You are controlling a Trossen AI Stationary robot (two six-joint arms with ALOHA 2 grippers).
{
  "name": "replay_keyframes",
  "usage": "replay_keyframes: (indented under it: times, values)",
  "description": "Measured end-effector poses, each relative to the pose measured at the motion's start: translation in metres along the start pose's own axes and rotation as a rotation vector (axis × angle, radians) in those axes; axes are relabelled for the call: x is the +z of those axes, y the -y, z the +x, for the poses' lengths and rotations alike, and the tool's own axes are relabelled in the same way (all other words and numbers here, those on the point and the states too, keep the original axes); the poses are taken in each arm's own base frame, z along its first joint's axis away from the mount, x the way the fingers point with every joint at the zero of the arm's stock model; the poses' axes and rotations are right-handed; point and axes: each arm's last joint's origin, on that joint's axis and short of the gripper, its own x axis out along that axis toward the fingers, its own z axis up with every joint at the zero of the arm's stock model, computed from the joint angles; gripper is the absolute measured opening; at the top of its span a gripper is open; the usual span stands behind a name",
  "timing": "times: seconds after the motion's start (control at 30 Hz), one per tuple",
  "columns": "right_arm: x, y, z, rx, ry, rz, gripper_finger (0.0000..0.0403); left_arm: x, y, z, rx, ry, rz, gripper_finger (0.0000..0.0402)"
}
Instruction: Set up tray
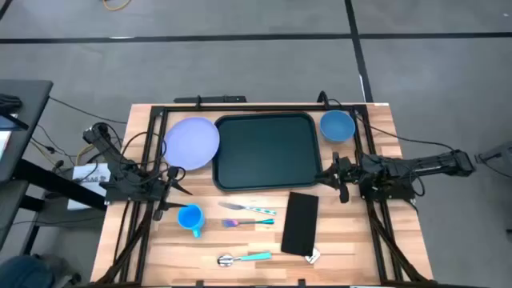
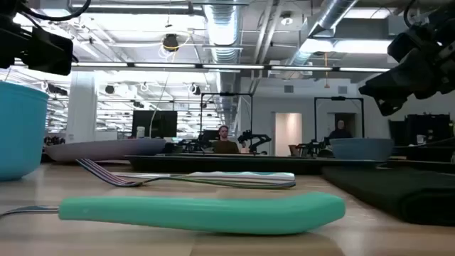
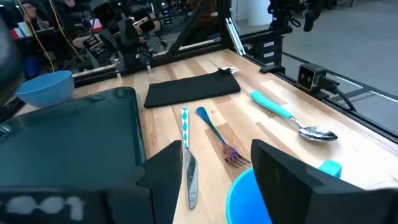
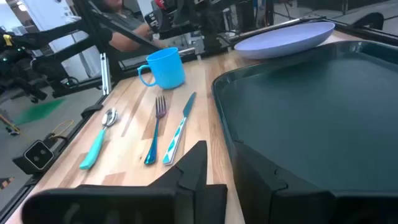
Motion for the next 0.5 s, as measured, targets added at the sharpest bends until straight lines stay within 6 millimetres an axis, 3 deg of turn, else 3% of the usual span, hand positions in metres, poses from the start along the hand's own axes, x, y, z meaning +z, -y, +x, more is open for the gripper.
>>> replay_keyframes:
  times: [0.5]
  values:
    - [0.0000, 0.0000, 0.0000, 0.000, 0.000, 0.000, 0.0068, 0.0000, 0.0000, 0.0000, 0.000, 0.000, -0.002, 0.0180]
